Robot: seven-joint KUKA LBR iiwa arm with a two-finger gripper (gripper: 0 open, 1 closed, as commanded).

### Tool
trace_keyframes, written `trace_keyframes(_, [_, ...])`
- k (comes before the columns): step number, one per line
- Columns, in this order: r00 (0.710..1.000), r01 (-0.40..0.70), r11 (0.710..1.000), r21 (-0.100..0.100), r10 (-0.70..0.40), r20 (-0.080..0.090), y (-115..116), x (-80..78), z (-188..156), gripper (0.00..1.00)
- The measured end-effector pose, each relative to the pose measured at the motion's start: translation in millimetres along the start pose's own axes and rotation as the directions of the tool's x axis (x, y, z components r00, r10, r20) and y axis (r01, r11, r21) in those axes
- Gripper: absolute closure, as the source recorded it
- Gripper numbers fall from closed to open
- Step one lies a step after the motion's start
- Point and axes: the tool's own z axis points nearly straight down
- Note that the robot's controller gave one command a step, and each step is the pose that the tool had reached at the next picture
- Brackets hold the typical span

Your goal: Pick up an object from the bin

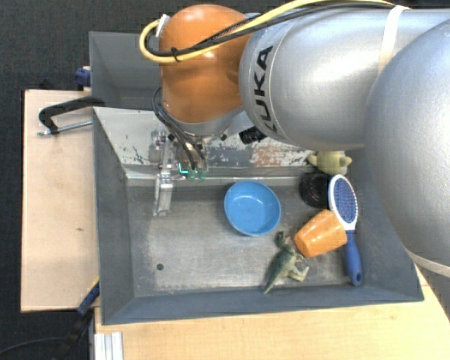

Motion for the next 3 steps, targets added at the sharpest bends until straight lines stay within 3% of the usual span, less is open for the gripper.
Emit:
trace_keyframes(1, [0.997,0.081,0.997,0.003,-0.081,0.001,-30,-14.6,136,0.00])
trace_keyframes(2, [0.994,0.109,0.994,0.004,-0.109,0.009,-118,4.6,91,0.00])
trace_keyframes(3, [0.955,0.298,0.955,0.004,-0.298,0.008,-182,9.5,86,0.00])
